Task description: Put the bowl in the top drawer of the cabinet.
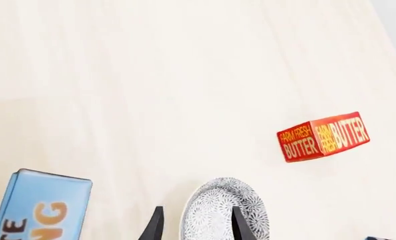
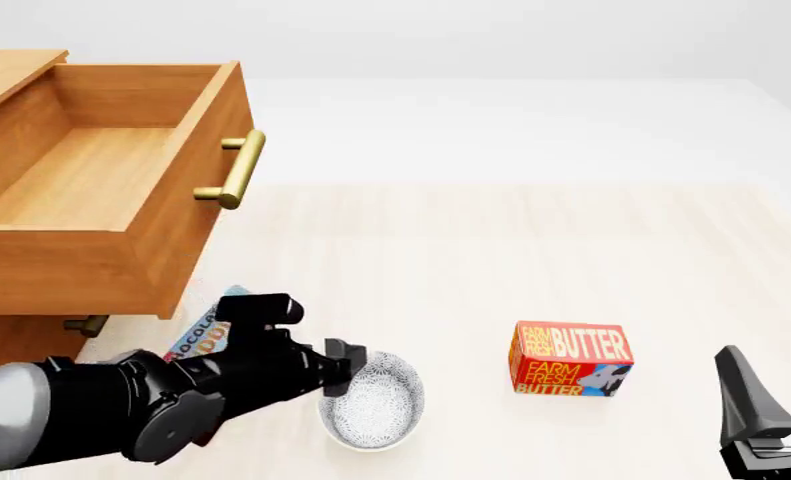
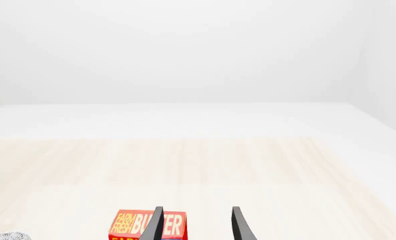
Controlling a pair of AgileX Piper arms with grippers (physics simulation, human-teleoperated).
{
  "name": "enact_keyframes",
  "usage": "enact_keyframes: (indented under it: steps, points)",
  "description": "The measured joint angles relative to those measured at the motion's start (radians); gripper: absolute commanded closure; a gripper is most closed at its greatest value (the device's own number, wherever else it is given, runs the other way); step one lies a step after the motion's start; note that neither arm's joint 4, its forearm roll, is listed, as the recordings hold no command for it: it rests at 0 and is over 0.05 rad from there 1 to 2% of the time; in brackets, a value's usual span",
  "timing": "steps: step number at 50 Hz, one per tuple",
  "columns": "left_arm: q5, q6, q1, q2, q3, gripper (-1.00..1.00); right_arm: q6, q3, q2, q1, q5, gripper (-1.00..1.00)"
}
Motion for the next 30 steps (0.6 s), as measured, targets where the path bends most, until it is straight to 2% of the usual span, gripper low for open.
enact_keyframes:
  steps: [30]
  points:
    - [-0.064,-0.039,0.006,0.095,0.012,-1.0,0.0,0.0,0.0,0.0,0.0,-1.0]
